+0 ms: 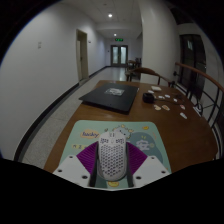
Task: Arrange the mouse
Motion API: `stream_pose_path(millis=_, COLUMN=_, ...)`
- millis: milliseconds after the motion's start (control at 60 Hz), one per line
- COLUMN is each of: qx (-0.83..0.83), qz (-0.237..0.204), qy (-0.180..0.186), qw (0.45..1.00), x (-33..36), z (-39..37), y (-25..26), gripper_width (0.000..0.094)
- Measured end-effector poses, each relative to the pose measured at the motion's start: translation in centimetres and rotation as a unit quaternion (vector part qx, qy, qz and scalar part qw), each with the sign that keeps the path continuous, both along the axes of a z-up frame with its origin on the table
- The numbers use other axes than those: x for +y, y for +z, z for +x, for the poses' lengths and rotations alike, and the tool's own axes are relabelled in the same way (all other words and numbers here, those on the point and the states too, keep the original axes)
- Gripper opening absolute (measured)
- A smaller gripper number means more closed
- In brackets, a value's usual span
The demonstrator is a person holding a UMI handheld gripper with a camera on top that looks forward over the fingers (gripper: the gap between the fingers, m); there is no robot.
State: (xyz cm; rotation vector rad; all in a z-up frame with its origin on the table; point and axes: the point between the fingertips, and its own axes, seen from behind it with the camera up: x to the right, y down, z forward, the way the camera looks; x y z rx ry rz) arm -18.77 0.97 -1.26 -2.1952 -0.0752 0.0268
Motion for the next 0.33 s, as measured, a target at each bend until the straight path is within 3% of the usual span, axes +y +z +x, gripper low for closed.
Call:
stream_pose_path(millis=133, qx=0.031, qz=-0.033, qy=0.037, qw=0.998, x=-1.0, z=-0.9, y=0.1, gripper_width=0.0592)
stream_pose_path(millis=217, qx=0.053, qz=-0.029, qy=0.080, qw=0.995, x=-2.7, z=-1.4, y=1.6, gripper_width=0.0867)
stream_pose_path(millis=333, qx=0.029, qz=-0.001, qy=0.107, qw=0.994, x=-5.3, z=1.4, y=4.2, gripper_width=0.0850)
